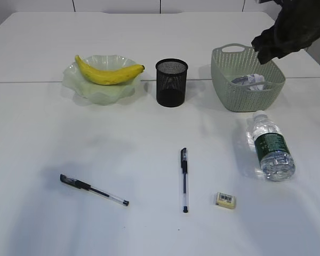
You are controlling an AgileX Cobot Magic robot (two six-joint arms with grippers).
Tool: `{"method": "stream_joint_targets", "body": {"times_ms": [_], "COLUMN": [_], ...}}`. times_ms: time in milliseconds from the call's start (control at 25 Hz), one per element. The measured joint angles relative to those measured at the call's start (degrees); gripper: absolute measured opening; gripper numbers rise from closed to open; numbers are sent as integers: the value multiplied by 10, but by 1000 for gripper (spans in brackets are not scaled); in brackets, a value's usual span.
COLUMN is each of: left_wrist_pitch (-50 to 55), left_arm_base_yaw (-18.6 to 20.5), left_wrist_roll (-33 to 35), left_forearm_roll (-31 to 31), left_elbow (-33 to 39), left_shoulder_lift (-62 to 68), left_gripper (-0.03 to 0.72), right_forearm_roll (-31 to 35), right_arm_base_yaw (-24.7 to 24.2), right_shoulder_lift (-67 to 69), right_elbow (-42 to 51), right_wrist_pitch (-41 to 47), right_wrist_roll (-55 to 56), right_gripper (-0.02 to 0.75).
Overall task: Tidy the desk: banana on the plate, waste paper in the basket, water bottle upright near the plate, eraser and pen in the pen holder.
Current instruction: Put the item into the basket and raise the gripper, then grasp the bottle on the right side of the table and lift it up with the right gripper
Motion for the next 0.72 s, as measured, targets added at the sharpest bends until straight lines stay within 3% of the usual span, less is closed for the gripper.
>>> {"method": "stream_joint_targets", "body": {"times_ms": [320, 720], "left_wrist_pitch": [15, 18], "left_arm_base_yaw": [0, 0], "left_wrist_roll": [0, -1], "left_forearm_roll": [-2, -15], "left_elbow": [0, 0], "left_shoulder_lift": [0, 0], "left_gripper": [422, 433], "right_forearm_roll": [29, 61], "right_arm_base_yaw": [0, 0], "right_shoulder_lift": [-39, -84], "right_elbow": [0, 0], "right_wrist_pitch": [90, 193], "right_wrist_roll": [-5, -6], "right_gripper": [380, 398]}}
